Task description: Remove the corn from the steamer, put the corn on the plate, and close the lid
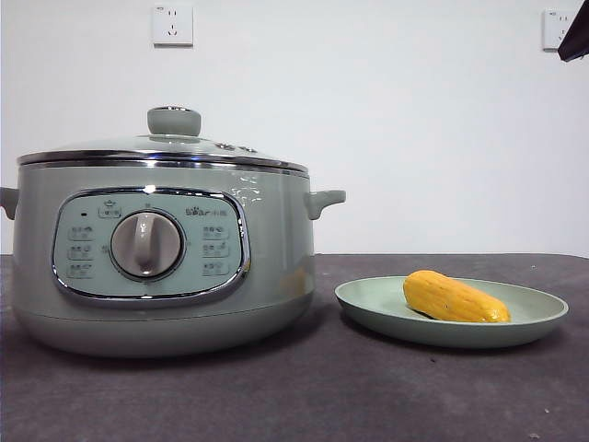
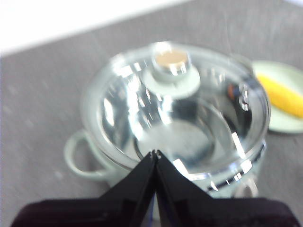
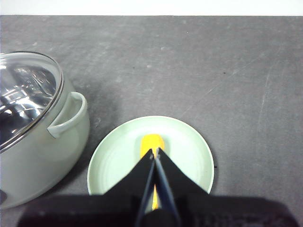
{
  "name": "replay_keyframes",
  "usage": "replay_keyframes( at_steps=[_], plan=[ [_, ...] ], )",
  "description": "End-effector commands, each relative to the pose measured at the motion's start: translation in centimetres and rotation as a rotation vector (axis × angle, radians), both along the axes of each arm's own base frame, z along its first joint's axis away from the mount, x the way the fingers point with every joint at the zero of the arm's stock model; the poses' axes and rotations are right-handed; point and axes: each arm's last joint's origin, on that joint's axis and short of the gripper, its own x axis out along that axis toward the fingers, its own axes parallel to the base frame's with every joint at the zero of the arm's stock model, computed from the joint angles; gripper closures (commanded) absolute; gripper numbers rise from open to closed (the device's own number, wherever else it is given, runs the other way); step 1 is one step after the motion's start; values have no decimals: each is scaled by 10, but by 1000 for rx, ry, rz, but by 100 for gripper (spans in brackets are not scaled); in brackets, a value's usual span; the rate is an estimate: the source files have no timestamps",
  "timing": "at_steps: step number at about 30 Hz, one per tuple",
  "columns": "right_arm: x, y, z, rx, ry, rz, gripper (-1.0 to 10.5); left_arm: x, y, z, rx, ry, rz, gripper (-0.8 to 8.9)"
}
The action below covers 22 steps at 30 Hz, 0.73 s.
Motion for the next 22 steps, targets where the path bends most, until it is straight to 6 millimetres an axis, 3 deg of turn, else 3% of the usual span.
replay_keyframes(
  at_steps=[1,6,11,22],
  plan=[
    [0,0,-1,7,3,-7,963,-13,12,7,-22,-114,47,817],
    [0,0,-1,7,3,-6,963,-21,27,-6,-74,-246,188,817],
    [0,0,-1,7,3,-6,963,-10,34,-42,-76,-286,300,817],
    [0,0,-2,6,5,-6,963,12,43,-124,-59,-161,430,817]
  ],
)
